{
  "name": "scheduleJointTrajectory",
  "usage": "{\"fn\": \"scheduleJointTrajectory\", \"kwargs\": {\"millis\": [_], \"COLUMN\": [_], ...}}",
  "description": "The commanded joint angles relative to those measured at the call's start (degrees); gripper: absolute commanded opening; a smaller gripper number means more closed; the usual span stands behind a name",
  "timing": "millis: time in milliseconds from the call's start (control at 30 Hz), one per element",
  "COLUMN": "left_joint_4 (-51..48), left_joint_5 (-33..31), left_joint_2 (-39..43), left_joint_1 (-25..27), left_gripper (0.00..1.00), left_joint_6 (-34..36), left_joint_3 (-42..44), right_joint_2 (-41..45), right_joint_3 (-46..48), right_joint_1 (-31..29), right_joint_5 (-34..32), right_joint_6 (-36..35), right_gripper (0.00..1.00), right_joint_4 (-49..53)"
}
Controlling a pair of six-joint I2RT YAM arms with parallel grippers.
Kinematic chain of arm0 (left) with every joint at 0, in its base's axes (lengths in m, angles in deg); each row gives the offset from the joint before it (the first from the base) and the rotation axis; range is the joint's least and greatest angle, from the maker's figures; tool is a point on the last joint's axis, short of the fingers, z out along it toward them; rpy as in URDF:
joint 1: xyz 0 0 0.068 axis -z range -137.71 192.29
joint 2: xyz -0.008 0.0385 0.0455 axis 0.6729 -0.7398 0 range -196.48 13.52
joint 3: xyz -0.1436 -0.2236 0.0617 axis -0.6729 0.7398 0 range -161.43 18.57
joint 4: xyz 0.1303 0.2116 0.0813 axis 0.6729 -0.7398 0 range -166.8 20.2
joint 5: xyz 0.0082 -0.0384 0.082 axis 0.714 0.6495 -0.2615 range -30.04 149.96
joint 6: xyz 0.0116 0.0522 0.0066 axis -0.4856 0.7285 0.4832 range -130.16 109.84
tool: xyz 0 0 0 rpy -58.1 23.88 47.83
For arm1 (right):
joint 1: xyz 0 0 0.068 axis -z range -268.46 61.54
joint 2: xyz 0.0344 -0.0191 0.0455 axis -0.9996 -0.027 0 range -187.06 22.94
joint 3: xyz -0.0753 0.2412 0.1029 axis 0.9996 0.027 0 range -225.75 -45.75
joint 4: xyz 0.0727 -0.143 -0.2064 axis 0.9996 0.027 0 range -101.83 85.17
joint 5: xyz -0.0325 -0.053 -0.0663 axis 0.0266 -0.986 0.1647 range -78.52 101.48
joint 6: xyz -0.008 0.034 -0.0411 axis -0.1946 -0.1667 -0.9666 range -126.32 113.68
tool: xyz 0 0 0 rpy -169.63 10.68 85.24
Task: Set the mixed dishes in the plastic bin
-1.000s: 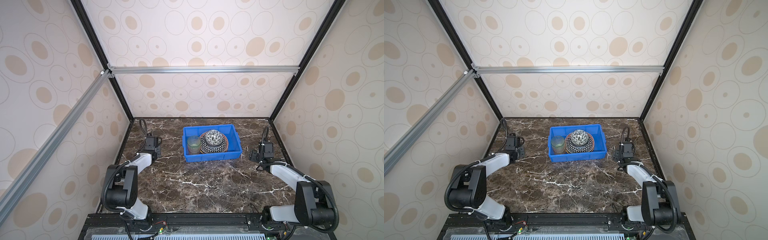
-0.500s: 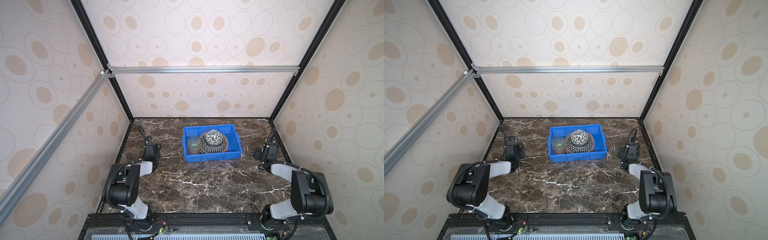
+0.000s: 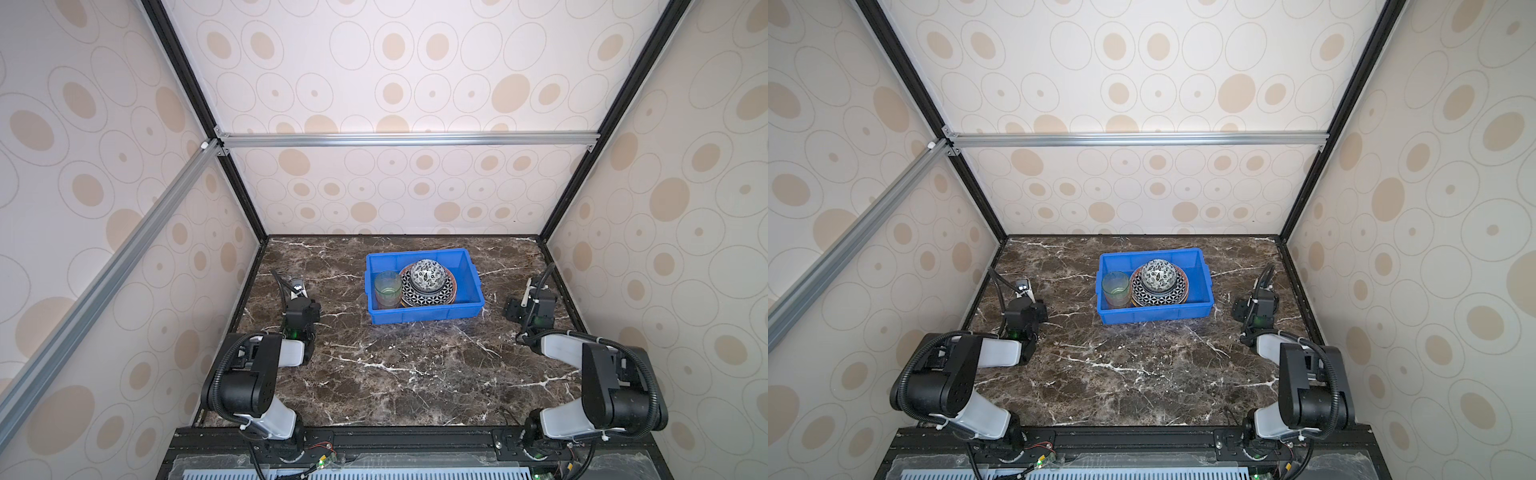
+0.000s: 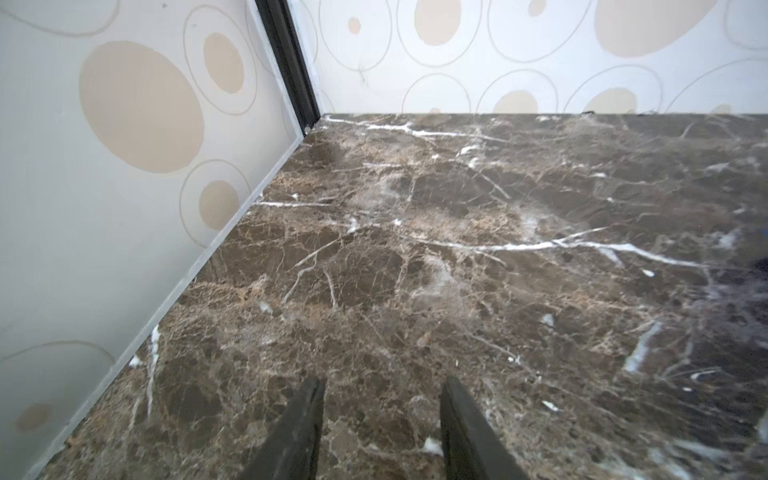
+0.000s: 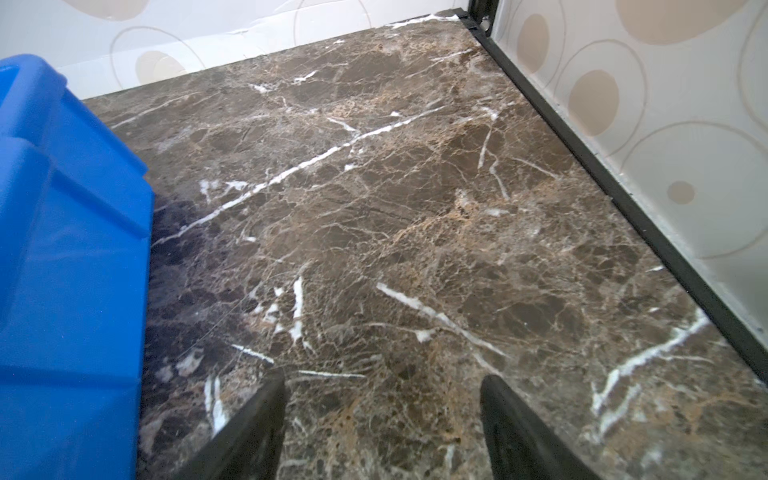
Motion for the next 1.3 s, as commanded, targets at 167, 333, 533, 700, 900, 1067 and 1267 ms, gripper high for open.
{"fn": "scheduleJointTrajectory", "kwargs": {"millis": [167, 333, 533, 700, 900, 1067, 1267], "left_joint_4": [17.8, 29.7, 28.6, 29.0, 28.8, 28.9, 28.9], "left_joint_5": [4.6, 5.2, 6.2, 6.1, 6.1, 6.1, 6.1], "left_joint_2": [1.6, -0.3, -0.7, -0.9, -0.7, -0.7, -0.7], "left_joint_1": [-0.4, -0.3, -0.3, -0.4, -0.4, -0.4, -0.4], "left_gripper": [0.47, 0.47, 0.51, 0.99, 0.99, 0.99, 0.99], "left_joint_6": [2.9, 3.2, 3.6, 3.6, 3.6, 3.7, 3.7], "left_joint_3": [6.3, 12.4, 11.4, 11.3, 11.4, 11.4, 11.4], "right_joint_2": [0.6, -5.2, -5.0, -4.6, -4.3, -4.3, -4.3], "right_joint_3": [4.2, 11.2, 5.7, 5.4, 5.1, 5.1, 5.2], "right_joint_1": [-2.2, -6.1, -6.4, -6.4, -6.4, -6.4, -6.4], "right_joint_5": [6.2, 3.7, 6.1, 5.9, 6.0, 6.0, 6.0], "right_joint_6": [-5.5, -9.9, -11.2, -11.0, -11.0, -11.0, -11.0], "right_gripper": [0.87, 0.91, 0.92, 1.0, 1.0, 1.0, 1.0], "right_joint_4": [-12.3, -32.0, -20.8, -19.5, -18.5, -18.5, -18.5]}}
